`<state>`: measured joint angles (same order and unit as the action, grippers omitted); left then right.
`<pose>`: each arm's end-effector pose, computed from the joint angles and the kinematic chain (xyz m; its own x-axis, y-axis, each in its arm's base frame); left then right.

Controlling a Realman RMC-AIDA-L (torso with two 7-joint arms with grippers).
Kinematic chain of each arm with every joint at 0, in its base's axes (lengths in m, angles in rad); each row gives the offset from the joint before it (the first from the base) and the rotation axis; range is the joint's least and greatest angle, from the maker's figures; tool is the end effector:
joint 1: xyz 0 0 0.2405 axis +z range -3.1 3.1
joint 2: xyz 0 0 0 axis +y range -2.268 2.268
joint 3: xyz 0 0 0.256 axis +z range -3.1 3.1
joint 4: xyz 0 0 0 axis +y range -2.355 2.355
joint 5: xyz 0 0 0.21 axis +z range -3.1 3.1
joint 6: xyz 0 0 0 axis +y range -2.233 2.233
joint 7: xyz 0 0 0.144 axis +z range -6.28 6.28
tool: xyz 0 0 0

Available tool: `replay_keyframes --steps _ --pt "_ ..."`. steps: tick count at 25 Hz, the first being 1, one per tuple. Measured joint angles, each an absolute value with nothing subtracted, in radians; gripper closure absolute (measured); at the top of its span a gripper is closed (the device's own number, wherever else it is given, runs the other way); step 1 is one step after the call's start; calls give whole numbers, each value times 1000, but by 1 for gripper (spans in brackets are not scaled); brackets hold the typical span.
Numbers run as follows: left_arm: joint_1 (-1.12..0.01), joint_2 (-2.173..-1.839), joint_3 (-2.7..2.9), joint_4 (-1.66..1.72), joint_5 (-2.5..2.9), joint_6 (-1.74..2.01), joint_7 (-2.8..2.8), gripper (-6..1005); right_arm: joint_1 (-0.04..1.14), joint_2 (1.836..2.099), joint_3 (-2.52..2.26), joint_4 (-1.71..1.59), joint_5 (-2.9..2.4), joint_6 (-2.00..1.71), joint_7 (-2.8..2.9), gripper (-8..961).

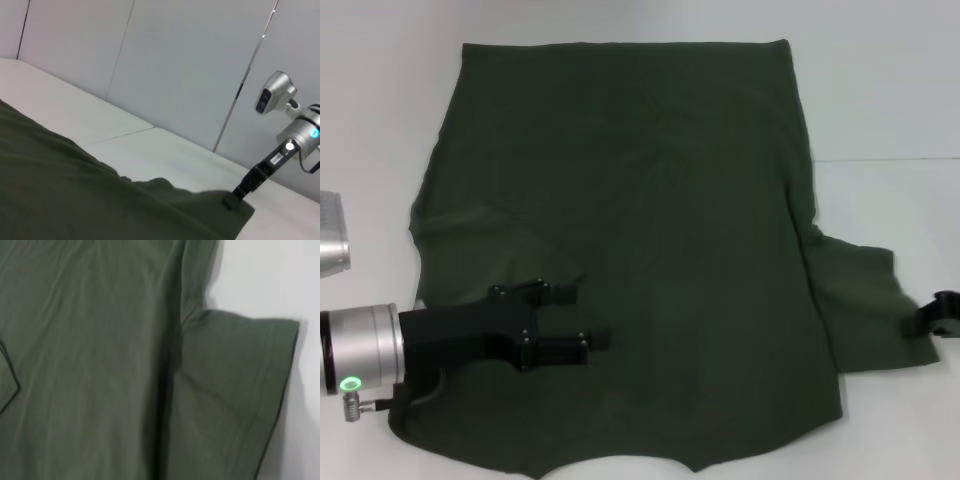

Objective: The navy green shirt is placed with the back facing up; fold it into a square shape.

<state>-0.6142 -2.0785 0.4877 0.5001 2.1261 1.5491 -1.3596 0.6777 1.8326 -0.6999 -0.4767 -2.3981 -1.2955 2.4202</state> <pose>-0.2602 0.3361 -0.0152 0.7254 0.4091 0.5535 0.5349 -0.8412 -0.0793 0.3313 0.3784 0.0640 0.1505 -0.9336 -0.3253 -0.9763 -0.0886 -0.1973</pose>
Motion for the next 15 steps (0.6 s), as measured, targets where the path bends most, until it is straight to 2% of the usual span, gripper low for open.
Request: replay_keyframes --steps 6,15 --pt "-614 -2076 488 502 2126 1548 -1368 58 652 1799 -688 -567 -2398 -1350 2363 941" --pt "-614 -2077 484 505 2126 1548 -1382 58 668 1787 -671 -713 -2480 -1409 2316 940"
